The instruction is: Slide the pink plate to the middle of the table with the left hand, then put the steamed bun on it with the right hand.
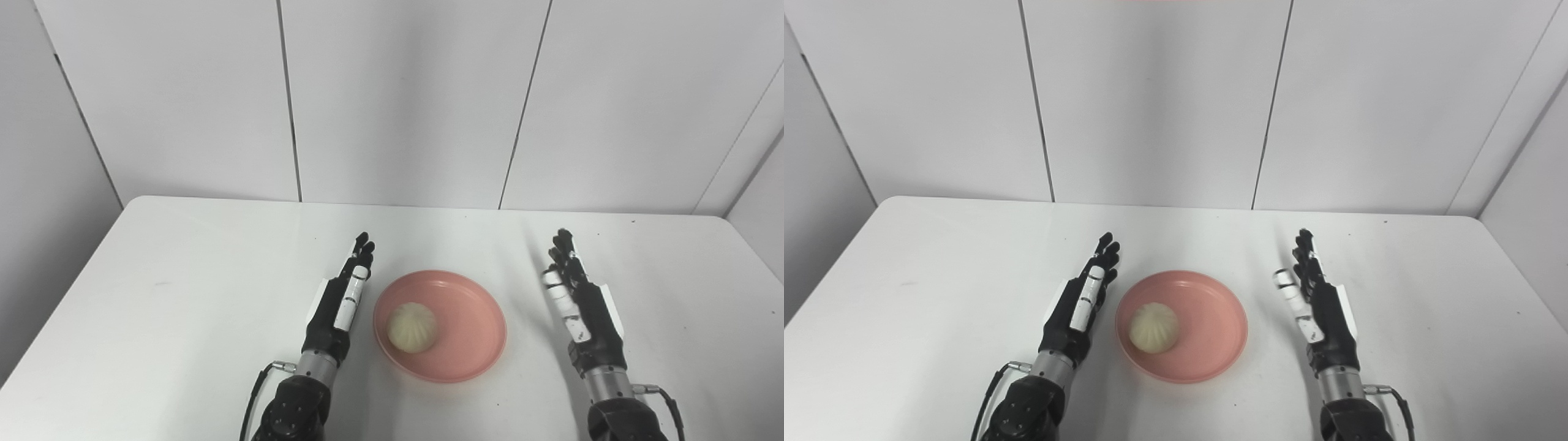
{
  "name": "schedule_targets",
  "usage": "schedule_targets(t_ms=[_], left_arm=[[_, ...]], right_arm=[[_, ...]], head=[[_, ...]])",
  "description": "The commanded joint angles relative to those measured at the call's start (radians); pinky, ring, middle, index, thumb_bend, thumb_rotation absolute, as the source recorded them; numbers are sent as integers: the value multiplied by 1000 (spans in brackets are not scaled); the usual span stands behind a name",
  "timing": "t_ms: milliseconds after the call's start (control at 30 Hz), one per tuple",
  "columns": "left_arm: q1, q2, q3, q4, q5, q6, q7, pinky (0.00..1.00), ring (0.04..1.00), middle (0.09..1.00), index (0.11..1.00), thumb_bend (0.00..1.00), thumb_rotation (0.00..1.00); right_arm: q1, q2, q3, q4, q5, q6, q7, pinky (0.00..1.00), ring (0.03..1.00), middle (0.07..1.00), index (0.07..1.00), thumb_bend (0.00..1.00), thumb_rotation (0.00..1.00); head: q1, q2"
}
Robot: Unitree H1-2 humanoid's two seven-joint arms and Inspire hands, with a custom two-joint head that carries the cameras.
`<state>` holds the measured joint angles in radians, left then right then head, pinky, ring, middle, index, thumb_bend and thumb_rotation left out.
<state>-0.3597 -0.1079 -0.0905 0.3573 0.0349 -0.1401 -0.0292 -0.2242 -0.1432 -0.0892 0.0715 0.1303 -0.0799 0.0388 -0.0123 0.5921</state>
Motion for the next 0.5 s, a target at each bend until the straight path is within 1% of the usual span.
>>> schedule_targets(t_ms=[0,100,233,300,467], left_arm=[[15,21,7,-6,6,-28,3,1000,1000,991,983,601,1000],[18,22,12,-11,-8,-31,-2,1000,1000,989,983,602,1000],[27,23,11,-31,-9,-14,-5,1000,998,983,981,593,1000],[31,23,11,-41,-15,-3,-11,1000,1000,986,984,599,1000],[35,22,11,-51,-22,7,-14,1000,1000,984,982,604,1000]], right_arm=[[-12,4,-13,-28,49,-10,25,1000,1000,1000,1000,691,852],[-6,15,-16,-24,80,-12,35,1000,1000,1000,1000,702,866],[-1,25,-11,-26,81,-11,36,1000,1000,1000,1000,691,872],[0,30,-9,-24,82,-16,36,1000,998,1000,1000,675,856],[1,40,-3,-19,76,-27,37,1000,991,1000,1000,673,807]], head=[[-4,-2],[-10,-3],[-12,-3],[-12,-2],[-14,4]])
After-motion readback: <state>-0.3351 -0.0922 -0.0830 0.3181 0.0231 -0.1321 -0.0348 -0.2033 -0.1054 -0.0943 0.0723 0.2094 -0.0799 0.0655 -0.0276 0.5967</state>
